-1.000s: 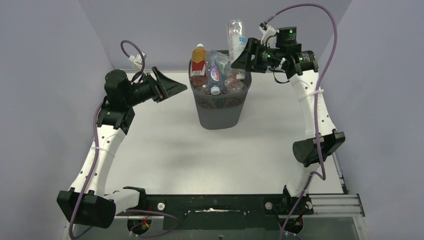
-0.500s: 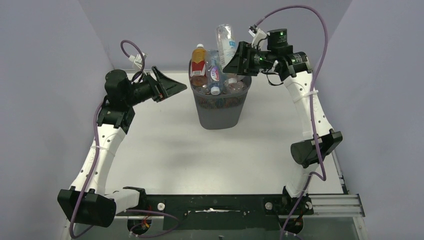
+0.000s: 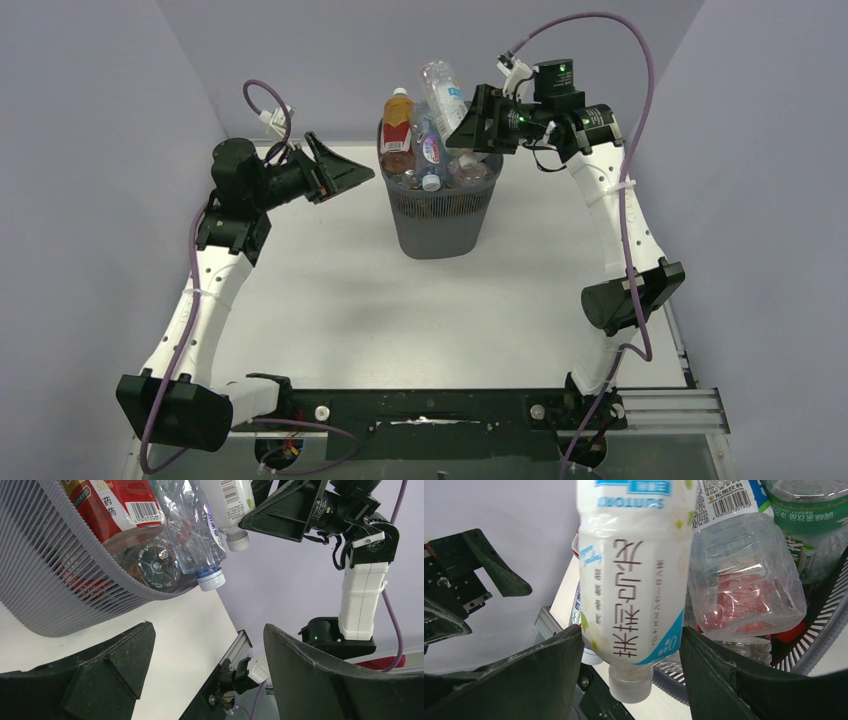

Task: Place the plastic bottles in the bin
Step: Place the plastic bottle in the trash bin, then reset both arms

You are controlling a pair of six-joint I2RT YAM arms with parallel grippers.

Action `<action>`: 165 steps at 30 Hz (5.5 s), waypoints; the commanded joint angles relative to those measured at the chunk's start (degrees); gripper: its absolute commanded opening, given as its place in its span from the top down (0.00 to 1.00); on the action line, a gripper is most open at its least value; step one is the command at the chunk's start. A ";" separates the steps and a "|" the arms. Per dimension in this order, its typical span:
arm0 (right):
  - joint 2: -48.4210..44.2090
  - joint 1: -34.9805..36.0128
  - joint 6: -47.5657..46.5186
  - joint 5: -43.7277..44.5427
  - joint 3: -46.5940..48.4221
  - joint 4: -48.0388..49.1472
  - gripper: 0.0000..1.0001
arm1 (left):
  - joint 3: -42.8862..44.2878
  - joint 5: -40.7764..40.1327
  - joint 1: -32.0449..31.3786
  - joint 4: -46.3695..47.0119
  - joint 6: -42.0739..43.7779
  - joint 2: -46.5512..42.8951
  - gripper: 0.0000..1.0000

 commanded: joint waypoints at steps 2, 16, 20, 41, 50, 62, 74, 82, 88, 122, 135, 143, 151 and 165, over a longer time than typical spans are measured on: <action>-3.57 0.52 -0.22 0.07 0.31 0.89 0.32 | 2.27 0.73 0.34 3.31 0.30 -0.30 0.20; -5.72 0.47 -0.39 0.42 -1.69 0.77 0.31 | 1.93 0.77 0.34 3.95 -0.33 -0.56 0.20; -6.20 0.40 -0.39 0.64 -1.95 0.69 0.30 | 1.75 0.73 0.36 3.95 -0.43 -0.83 0.20; -16.14 -0.21 0.04 4.64 -7.57 -0.75 0.02 | 2.17 0.31 0.43 1.37 0.91 -2.26 0.20; -38.85 -0.22 3.42 11.77 -33.99 5.25 0.02 | 1.40 -0.89 0.60 -2.55 3.52 -4.34 0.20; -62.14 -0.01 9.68 22.97 -66.29 12.21 0.02 | -2.56 -6.35 0.69 -10.17 11.03 -5.29 0.19; -69.80 -0.07 4.44 43.56 -86.33 26.12 0.02 | -12.83 -24.81 0.69 -10.12 21.25 -5.96 0.19; -66.73 -0.17 -3.88 61.20 -97.57 43.64 0.02 | -22.79 -29.13 0.61 2.88 21.29 -4.83 0.19; -58.81 -8.20 -12.64 63.05 -103.58 60.66 0.02 | -24.55 -36.85 0.91 5.32 26.24 -0.12 0.18; -21.25 -26.63 -19.53 51.42 -113.21 118.02 0.02 | -47.21 -51.59 11.66 56.39 42.04 17.72 0.13; -17.87 -24.82 -24.70 45.63 -114.48 123.43 0.02 | -49.69 -46.21 13.93 64.76 43.24 21.31 0.13; -17.98 -23.49 -26.58 45.25 -116.40 127.00 0.02 | -57.29 -48.52 11.33 78.80 45.11 22.53 0.13; -17.54 -24.93 -24.79 44.09 -114.01 123.09 0.02 | -56.97 -48.94 11.33 78.41 45.02 22.69 0.13; -17.18 -24.05 -25.32 46.80 -114.42 124.21 0.02 | -57.09 -49.18 11.42 78.48 45.01 22.81 0.13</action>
